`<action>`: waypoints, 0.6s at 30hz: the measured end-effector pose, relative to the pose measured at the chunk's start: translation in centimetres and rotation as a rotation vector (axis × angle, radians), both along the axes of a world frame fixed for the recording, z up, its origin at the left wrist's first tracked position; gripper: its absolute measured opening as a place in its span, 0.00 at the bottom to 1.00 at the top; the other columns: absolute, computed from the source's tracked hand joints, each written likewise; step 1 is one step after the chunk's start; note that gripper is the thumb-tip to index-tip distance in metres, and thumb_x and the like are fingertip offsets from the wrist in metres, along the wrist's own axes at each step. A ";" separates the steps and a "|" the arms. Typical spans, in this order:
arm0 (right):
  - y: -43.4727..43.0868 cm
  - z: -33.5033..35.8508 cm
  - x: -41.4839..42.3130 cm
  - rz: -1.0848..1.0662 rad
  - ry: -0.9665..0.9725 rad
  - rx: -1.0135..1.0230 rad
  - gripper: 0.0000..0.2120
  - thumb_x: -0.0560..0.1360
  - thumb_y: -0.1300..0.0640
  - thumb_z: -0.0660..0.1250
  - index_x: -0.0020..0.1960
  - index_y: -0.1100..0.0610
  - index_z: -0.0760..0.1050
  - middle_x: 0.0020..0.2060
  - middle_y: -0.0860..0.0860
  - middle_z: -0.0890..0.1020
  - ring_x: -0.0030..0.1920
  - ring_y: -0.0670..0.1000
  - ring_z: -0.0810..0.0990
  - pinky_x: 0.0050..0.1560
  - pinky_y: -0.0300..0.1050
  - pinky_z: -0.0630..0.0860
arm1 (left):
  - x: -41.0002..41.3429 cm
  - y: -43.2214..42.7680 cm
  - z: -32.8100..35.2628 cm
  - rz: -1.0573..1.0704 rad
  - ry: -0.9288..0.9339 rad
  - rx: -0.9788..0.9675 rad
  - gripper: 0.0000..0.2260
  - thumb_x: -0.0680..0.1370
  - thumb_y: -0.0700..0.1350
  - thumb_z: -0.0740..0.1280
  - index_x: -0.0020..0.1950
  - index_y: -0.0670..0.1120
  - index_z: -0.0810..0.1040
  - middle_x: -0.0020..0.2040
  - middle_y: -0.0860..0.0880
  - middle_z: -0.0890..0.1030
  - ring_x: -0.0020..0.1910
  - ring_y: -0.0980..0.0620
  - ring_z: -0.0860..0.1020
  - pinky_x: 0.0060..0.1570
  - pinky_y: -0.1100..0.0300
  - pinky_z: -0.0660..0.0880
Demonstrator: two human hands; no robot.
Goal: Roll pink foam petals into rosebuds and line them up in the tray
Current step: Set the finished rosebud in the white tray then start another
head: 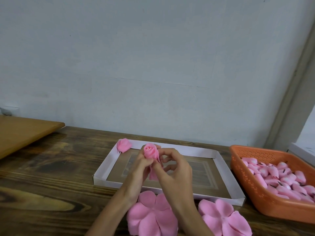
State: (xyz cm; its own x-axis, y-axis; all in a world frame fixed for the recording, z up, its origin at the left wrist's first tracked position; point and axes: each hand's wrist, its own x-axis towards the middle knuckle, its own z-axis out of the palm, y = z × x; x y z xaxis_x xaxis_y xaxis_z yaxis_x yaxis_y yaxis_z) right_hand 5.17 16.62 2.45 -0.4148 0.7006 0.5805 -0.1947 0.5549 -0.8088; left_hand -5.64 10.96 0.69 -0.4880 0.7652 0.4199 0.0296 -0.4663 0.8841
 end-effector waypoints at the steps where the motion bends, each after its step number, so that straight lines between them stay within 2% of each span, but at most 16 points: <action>1: 0.1 0.0 0.0 -0.003 -0.014 0.016 0.06 0.70 0.51 0.73 0.45 0.43 0.81 0.43 0.41 0.84 0.46 0.48 0.82 0.44 0.43 0.78 | 0.0 0.0 0.0 0.012 0.029 0.000 0.12 0.76 0.46 0.62 0.56 0.43 0.77 0.48 0.48 0.81 0.49 0.50 0.78 0.46 0.55 0.74; 5: 0.3 -0.2 0.1 -0.041 -0.042 0.092 0.08 0.70 0.52 0.73 0.46 0.42 0.81 0.46 0.39 0.83 0.52 0.47 0.80 0.47 0.43 0.76 | 0.1 0.2 0.1 0.061 0.086 -0.017 0.07 0.77 0.49 0.62 0.46 0.47 0.75 0.43 0.49 0.79 0.43 0.50 0.77 0.39 0.58 0.73; 8: 0.5 -0.4 0.0 0.002 -0.039 0.072 0.15 0.71 0.59 0.76 0.50 0.41 0.80 0.51 0.40 0.80 0.56 0.47 0.79 0.50 0.39 0.77 | 0.0 0.2 0.2 0.093 0.101 -0.005 0.07 0.77 0.48 0.62 0.43 0.47 0.75 0.41 0.48 0.77 0.39 0.51 0.76 0.36 0.62 0.73; 10: 0.6 -0.5 -0.1 0.080 -0.056 -0.047 0.19 0.71 0.60 0.77 0.55 0.40 0.79 0.55 0.39 0.79 0.59 0.43 0.79 0.53 0.39 0.79 | 0.0 0.1 0.5 0.093 0.091 0.004 0.08 0.77 0.49 0.62 0.44 0.45 0.75 0.41 0.45 0.76 0.40 0.49 0.76 0.40 0.56 0.74; 11: 0.6 -0.5 -0.1 0.115 -0.070 -0.123 0.19 0.71 0.57 0.78 0.57 0.40 0.78 0.57 0.39 0.79 0.59 0.41 0.79 0.53 0.40 0.80 | -0.1 0.1 0.5 0.093 0.068 0.000 0.11 0.76 0.50 0.62 0.45 0.43 0.75 0.41 0.42 0.75 0.41 0.46 0.75 0.42 0.52 0.73; 12: 0.6 -0.5 -0.2 0.138 -0.086 -0.194 0.20 0.70 0.53 0.78 0.59 0.40 0.77 0.58 0.39 0.79 0.58 0.39 0.80 0.52 0.40 0.81 | -0.2 0.1 0.5 0.092 0.037 -0.005 0.13 0.74 0.52 0.63 0.45 0.42 0.74 0.41 0.39 0.74 0.41 0.45 0.74 0.44 0.48 0.70; 14: 0.8 -0.5 -0.3 0.147 -0.148 -0.288 0.23 0.67 0.48 0.77 0.60 0.43 0.76 0.57 0.40 0.81 0.54 0.39 0.83 0.48 0.40 0.82 | -0.3 0.0 0.8 0.119 -0.059 -0.029 0.16 0.69 0.54 0.64 0.43 0.42 0.74 0.38 0.40 0.74 0.40 0.45 0.72 0.45 0.48 0.68; 18: 1.9 -0.9 -0.4 0.180 -0.250 -0.431 0.17 0.71 0.63 0.78 0.57 0.52 0.78 0.52 0.52 0.86 0.47 0.52 0.87 0.44 0.49 0.85 | -0.5 0.2 0.6 0.200 -0.149 -0.062 0.23 0.60 0.56 0.65 0.43 0.38 0.76 0.38 0.46 0.80 0.43 0.46 0.75 0.48 0.51 0.72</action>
State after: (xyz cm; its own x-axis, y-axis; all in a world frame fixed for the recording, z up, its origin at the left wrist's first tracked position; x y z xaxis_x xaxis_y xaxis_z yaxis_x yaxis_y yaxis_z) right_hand 4.81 18.53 1.58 -0.6393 0.7590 0.1232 -0.0279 0.1372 -0.9901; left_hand -6.16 11.20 1.26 -0.6852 0.6691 0.2876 -0.0169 -0.4093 0.9122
